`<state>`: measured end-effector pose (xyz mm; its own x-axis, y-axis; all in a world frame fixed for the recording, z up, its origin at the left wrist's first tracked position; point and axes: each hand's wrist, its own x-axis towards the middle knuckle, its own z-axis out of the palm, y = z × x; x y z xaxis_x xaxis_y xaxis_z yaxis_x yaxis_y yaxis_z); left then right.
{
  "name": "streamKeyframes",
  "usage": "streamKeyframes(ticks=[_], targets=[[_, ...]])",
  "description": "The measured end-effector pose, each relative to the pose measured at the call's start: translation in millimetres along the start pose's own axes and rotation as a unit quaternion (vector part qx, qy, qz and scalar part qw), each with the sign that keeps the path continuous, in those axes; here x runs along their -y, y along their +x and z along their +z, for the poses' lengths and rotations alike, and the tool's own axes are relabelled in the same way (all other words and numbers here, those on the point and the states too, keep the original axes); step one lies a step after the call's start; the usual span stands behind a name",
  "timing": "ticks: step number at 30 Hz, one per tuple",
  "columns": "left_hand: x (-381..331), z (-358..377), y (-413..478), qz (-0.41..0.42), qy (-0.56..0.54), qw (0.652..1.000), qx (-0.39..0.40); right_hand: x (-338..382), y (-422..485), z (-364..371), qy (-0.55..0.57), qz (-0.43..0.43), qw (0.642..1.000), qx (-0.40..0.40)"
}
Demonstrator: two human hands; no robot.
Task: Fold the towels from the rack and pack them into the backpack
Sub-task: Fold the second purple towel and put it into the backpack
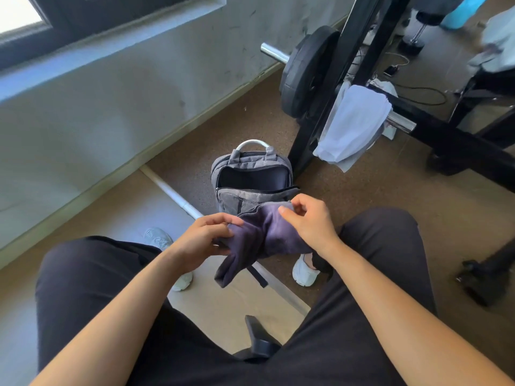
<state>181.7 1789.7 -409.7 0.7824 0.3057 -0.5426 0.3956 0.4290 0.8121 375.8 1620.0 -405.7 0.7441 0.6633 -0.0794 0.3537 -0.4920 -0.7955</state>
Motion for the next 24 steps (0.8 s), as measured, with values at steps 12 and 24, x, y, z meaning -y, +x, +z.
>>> streamKeyframes(ticks=[12,24], targets=[[2,16,8,-0.027,-0.041,0.998,-0.028,18,-24,24,-0.015,-0.098,0.988,0.120],[-2,19,9,-0.037,0.006,0.999,0.002,7,-16,33,-0.065,-0.137,0.977,0.149]])
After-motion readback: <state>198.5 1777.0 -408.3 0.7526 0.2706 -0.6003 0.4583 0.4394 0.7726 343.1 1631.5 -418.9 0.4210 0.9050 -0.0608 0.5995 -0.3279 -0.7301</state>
